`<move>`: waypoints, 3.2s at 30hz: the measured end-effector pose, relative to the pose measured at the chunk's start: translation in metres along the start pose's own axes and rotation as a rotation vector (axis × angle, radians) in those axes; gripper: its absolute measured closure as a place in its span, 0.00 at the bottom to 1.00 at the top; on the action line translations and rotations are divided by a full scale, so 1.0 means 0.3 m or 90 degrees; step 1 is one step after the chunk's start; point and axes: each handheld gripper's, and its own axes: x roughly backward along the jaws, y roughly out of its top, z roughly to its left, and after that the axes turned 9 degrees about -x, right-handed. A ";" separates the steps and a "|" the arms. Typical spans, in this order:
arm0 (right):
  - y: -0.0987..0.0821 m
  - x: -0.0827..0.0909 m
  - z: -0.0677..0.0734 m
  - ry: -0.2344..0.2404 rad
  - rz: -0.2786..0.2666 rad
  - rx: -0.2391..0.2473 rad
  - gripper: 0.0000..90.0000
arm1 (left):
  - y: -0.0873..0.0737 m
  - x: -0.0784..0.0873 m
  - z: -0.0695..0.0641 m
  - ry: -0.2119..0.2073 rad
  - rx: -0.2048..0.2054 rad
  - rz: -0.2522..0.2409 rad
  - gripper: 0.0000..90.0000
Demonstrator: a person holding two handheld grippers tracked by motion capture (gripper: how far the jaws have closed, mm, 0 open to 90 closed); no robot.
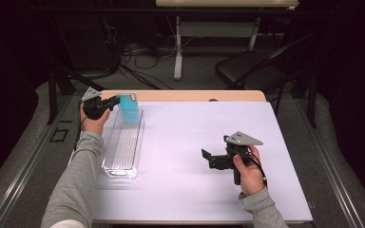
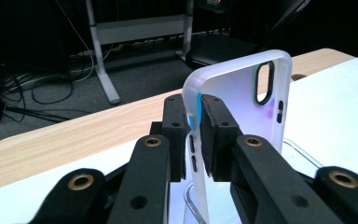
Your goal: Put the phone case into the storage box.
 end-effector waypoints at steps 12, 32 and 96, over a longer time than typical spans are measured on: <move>-0.001 -0.001 0.000 0.000 0.002 0.000 0.00 | 0.001 0.004 -0.003 0.035 0.004 0.002 0.72; 0.000 0.001 0.003 0.004 0.001 0.001 0.00 | 0.021 0.063 -0.023 0.064 0.009 0.014 0.48; 0.037 0.055 -0.004 -0.015 -0.021 0.028 0.00 | 0.114 0.374 -0.282 -0.052 0.027 0.007 0.17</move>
